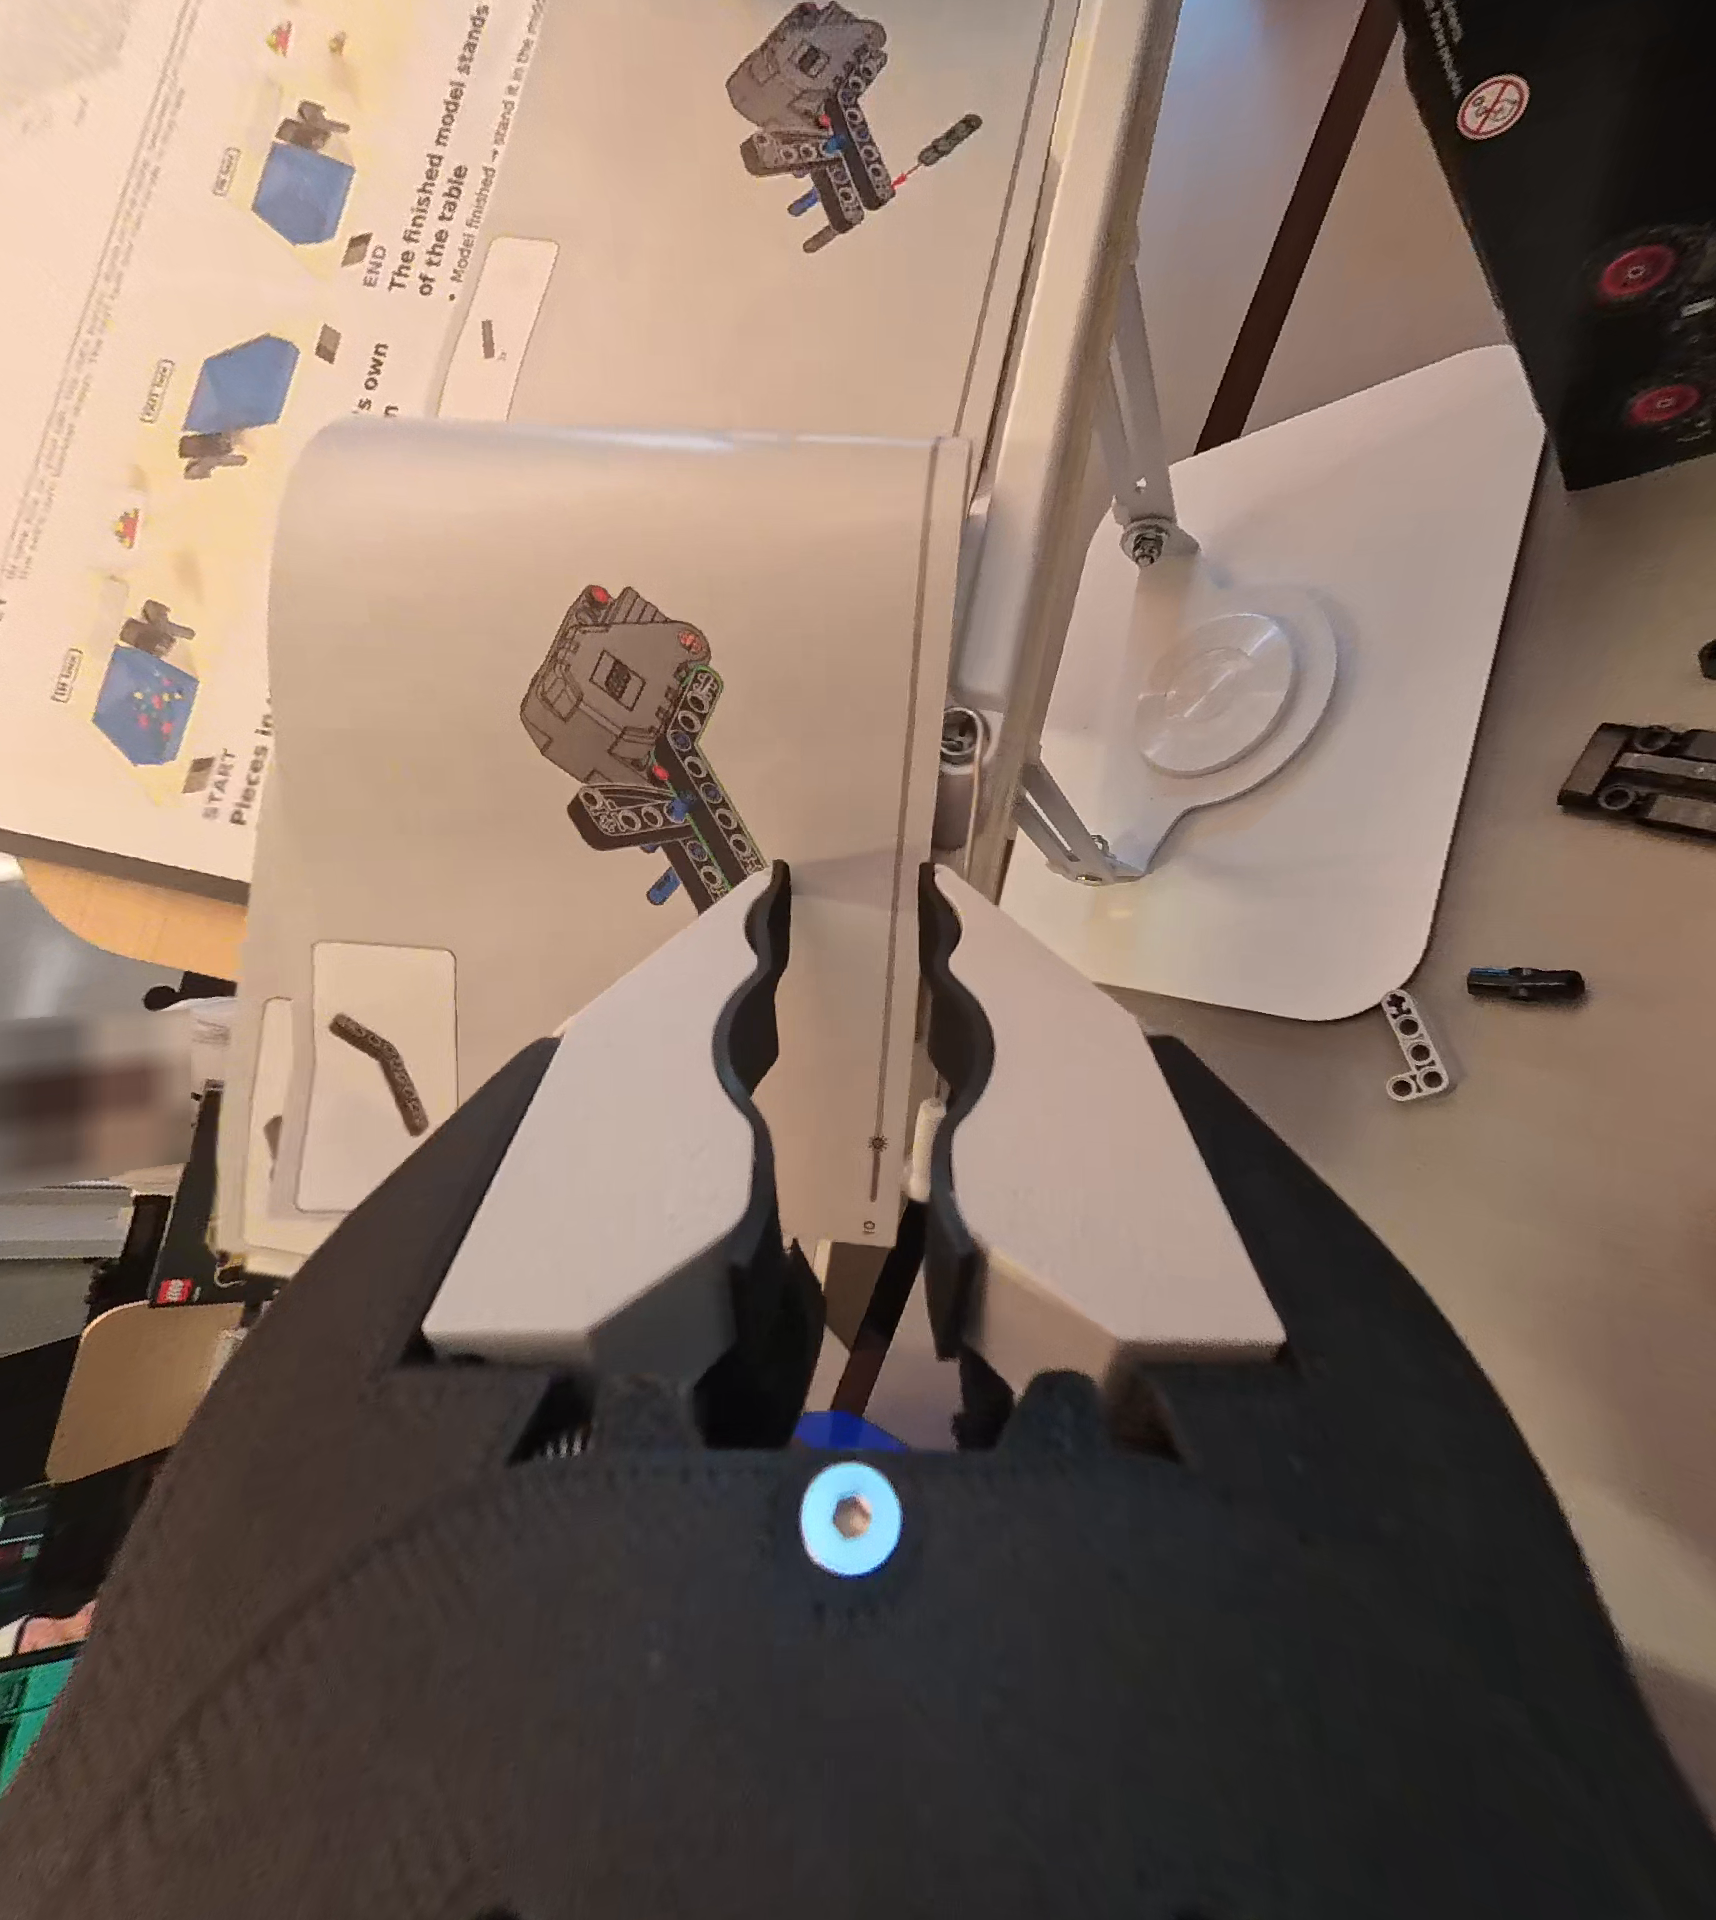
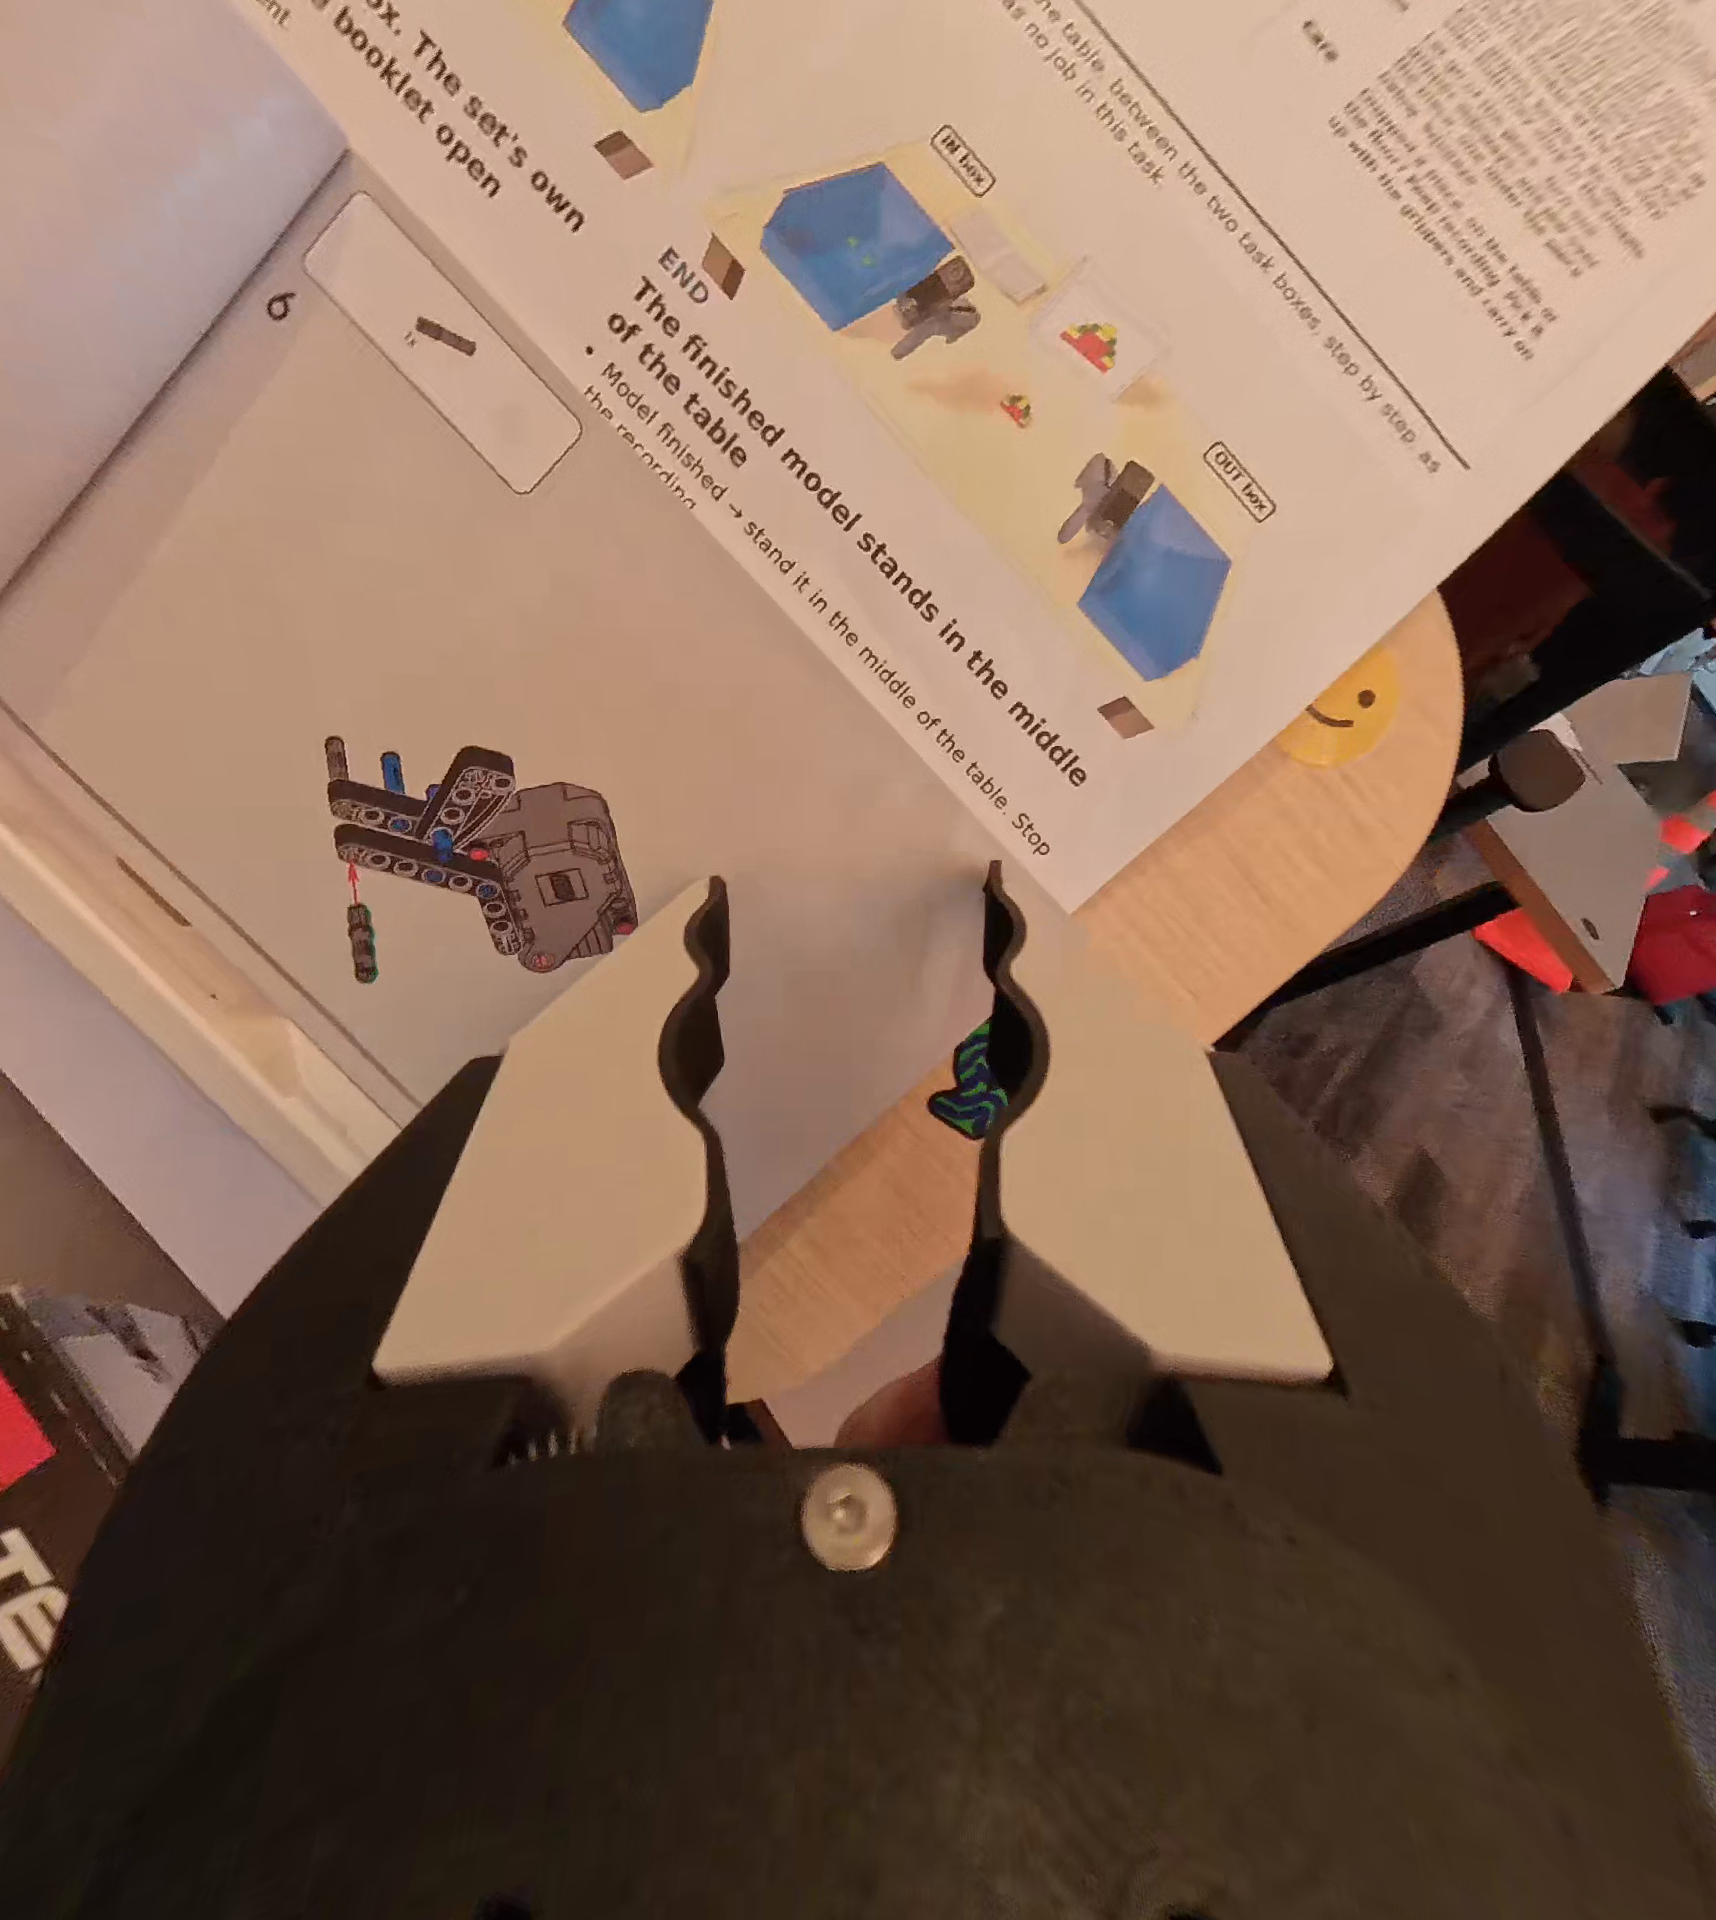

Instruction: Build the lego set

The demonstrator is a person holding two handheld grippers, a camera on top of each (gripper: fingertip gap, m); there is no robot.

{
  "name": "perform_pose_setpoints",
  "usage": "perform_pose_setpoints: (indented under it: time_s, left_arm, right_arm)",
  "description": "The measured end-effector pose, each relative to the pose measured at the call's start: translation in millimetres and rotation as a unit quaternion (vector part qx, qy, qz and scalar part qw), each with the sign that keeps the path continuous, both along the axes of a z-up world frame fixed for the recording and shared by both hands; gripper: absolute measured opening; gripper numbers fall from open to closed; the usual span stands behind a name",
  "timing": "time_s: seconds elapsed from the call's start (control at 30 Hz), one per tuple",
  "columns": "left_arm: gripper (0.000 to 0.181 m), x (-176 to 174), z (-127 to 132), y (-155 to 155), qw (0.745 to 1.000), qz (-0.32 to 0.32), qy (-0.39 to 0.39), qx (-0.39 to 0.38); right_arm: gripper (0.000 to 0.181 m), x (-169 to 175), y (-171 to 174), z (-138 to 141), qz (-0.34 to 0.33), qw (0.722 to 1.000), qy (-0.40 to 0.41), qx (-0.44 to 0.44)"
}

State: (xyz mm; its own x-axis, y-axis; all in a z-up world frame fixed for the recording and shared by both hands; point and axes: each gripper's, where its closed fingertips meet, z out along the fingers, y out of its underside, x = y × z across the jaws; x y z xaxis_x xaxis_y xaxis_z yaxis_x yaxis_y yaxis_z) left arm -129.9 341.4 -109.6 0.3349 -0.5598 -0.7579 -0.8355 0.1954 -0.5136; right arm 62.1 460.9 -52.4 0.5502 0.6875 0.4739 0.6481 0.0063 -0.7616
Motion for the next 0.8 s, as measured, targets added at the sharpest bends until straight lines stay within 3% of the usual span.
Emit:
perform_pose_setpoints:
  time_s: [0.1,0.37,0.47,0.6,0.8]
  left_arm:
    - [0.022,-0.6,0.0,0.2,1.000,0.000,-0.001,-0.002]
    - [0.020,-0.3,-0.1,1.6,1.000,0.001,0.000,-0.002]
    - [0.023,-0.7,0.2,0.6,1.000,0.003,0.000,-0.004]
    - [0.027,-0.1,2.6,-3.7,1.000,0.000,-0.019,-0.007]
    - [0.042,8.0,24.9,-25.0,0.991,-0.023,-0.127,-0.039]
  right_arm:
    - [0.043,0.5,2.2,0.3,0.006,1.000,-0.018,0.004]
    - [0.000,-7.4,-1.2,-4.8,0.021,1.000,-0.023,-0.001]
    - [0.000,-8.2,-8.3,-4.3,0.027,0.999,-0.035,0.001]
    - [0.000,-26.7,-46.8,6.3,0.093,0.994,0.012,-0.064]
    - [0.000,-89.2,-121.8,53.1,0.232,0.949,0.140,-0.162]
